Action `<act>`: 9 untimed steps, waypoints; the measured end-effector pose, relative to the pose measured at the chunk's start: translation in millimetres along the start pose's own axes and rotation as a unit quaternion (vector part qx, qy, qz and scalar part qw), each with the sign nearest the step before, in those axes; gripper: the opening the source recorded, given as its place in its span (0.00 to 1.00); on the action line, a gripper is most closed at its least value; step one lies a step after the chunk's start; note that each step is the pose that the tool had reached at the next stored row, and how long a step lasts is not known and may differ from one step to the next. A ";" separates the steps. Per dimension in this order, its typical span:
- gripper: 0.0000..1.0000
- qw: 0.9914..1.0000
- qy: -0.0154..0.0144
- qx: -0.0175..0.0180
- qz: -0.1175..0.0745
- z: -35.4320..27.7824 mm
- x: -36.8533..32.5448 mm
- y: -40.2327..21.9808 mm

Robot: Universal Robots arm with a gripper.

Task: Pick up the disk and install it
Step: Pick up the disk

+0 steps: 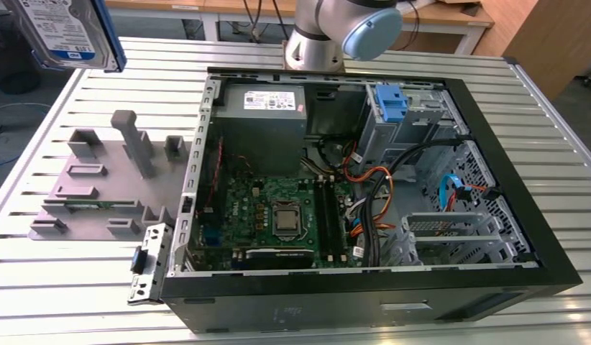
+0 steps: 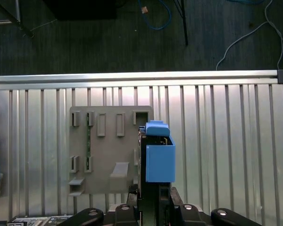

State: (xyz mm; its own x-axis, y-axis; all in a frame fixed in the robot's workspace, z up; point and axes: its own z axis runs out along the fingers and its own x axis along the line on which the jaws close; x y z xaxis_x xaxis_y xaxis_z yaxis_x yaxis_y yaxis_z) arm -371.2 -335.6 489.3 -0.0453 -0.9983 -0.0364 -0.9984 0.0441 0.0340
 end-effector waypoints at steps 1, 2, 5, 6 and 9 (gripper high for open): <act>0.35 1.000 0.000 0.000 0.000 0.0 0.0 -0.4; 0.35 1.000 0.000 0.000 0.000 0.0 0.0 -1.0; 0.35 1.000 0.000 0.000 0.000 0.0 -0.1 -2.4; 0.35 1.000 0.000 0.000 0.000 -0.1 -0.1 -3.0; 0.35 1.000 0.000 0.000 0.000 -0.1 -0.1 -4.5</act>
State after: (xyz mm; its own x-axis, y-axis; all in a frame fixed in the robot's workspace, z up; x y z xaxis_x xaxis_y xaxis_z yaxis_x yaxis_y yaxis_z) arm -366.7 -335.7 489.3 -0.0452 -0.9983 -0.0364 -0.9985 0.0440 0.0340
